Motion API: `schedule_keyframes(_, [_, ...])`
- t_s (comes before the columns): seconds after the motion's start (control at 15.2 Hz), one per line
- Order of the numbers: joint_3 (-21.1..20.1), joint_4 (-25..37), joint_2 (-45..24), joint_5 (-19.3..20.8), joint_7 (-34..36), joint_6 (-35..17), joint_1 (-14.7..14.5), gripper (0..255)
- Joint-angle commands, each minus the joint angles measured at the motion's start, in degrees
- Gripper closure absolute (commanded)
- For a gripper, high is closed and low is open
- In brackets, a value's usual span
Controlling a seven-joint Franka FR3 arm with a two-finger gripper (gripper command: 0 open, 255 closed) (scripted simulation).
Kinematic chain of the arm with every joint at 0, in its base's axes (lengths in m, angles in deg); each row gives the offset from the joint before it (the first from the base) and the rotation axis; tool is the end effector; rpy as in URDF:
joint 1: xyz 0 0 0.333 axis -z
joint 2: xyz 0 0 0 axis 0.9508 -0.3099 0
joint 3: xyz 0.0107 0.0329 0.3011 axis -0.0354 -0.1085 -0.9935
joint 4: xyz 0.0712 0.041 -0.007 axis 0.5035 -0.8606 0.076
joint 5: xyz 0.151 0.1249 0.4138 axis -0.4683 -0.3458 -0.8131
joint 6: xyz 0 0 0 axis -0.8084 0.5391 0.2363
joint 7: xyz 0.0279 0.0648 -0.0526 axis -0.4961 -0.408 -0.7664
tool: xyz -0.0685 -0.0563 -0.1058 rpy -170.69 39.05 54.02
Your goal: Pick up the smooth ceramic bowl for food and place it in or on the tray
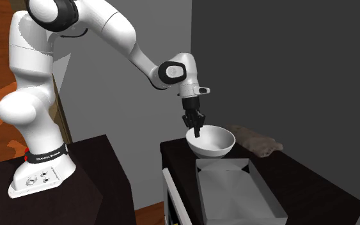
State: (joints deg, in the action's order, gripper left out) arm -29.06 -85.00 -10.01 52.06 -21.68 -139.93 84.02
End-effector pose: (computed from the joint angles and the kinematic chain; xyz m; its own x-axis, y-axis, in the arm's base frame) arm 0.5874 -0.2856 0.2337 0.9985 0.0176 -0.0515 0.0330 -0.9477 0.3173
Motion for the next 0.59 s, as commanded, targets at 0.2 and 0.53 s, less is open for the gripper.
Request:
schedule_keyframes(0.2, [0.0, -0.1, 0.0, 0.0, 0.0, 0.0, 0.0, 255])
schedule_keyframes(0.53, [-0.1, 0.4, 0.9, -0.2, -0.4, 1.3, 0.0, 255])
